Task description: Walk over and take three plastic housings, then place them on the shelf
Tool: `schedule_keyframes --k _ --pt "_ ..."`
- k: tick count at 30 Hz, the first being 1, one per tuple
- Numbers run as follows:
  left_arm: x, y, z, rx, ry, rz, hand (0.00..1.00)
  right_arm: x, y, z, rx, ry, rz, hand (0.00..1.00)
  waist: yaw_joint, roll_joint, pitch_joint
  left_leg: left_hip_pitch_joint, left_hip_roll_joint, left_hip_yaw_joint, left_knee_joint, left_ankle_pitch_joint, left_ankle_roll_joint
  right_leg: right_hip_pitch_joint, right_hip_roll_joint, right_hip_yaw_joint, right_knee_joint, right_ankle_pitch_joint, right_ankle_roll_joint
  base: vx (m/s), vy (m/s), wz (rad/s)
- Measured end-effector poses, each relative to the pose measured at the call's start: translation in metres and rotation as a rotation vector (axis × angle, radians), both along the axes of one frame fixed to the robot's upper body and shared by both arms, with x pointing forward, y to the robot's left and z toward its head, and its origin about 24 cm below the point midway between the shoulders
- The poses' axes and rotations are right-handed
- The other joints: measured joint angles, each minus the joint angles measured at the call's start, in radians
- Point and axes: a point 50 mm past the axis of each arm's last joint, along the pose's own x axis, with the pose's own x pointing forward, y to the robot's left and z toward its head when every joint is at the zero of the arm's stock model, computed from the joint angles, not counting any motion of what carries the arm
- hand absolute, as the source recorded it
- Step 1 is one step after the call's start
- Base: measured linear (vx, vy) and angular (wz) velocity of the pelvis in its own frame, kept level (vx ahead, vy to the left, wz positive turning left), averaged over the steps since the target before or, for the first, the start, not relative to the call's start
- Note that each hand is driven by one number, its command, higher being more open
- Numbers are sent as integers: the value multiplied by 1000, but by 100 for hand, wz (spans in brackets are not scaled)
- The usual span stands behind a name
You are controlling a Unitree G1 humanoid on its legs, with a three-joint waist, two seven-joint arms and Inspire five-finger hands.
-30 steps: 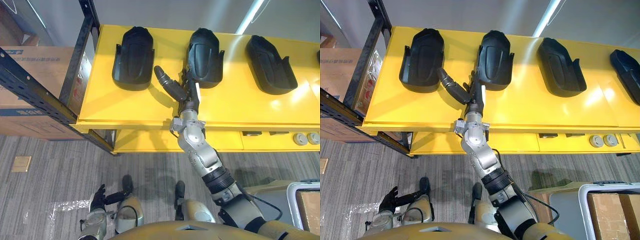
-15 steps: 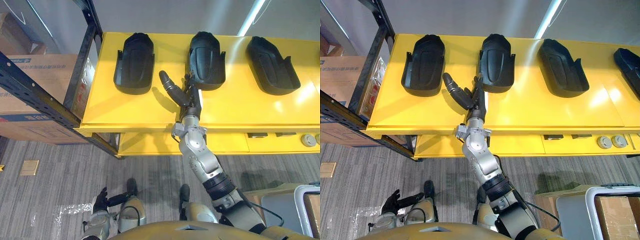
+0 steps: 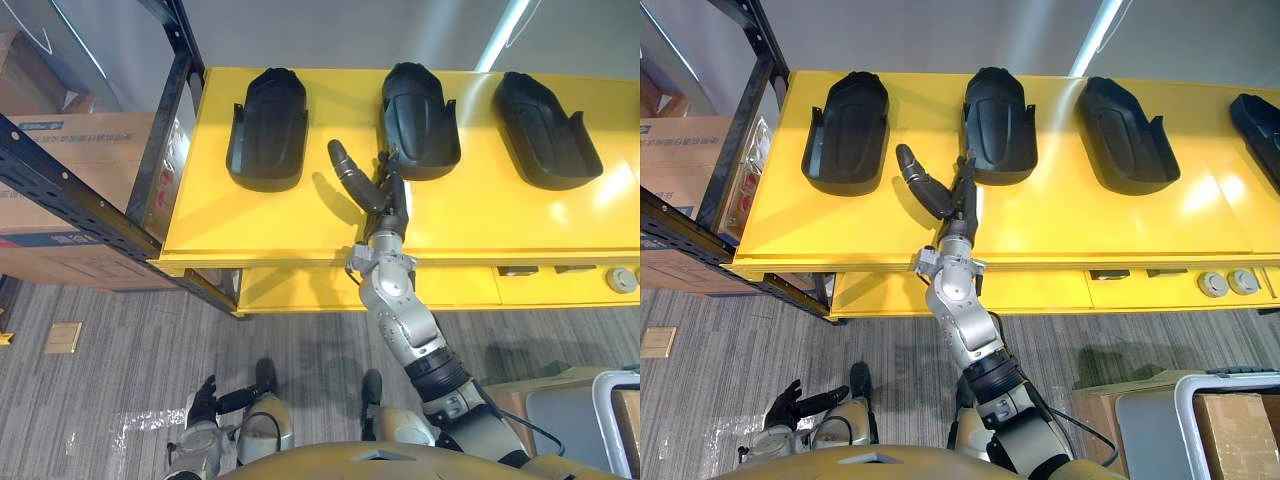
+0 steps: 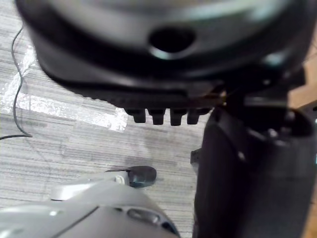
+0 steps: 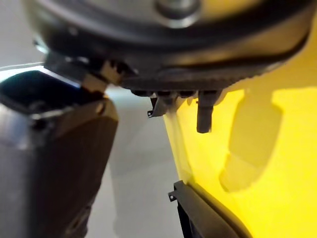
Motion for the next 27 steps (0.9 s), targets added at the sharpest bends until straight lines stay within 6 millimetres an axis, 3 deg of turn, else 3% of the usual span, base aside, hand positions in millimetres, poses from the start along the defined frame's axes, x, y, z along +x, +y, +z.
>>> schedule_keyframes --k 13,19,24,27 --pt "-1 -3 -1 -5 6 -4 100 -3 -4 -5 1 -26 88 100 -1 12 -7 7 0 0 0 -7 -5 7 0 -2 -1 -2 0 0 0 0" --pt "-3 -2 -1 -2 9 -4 100 -13 7 -2 42 -83 310 100 -6 11 -11 8 1 -11 -1 -8 -5 17 -1 -18 -2 -6 0 2 -1 6" --pt "-9 -1 -2 -8 17 35 100 -36 19 0 78 -146 556 100 -4 6 -22 25 0 -21 -3 -11 -3 43 -1 -27 -3 -15 0 20 -2 7" --pt "-15 0 -4 -10 37 52 100 -44 12 -6 108 -139 600 100 -6 -1 -48 28 -2 -24 -3 -14 -3 51 -4 -38 -3 -22 4 39 -1 8"
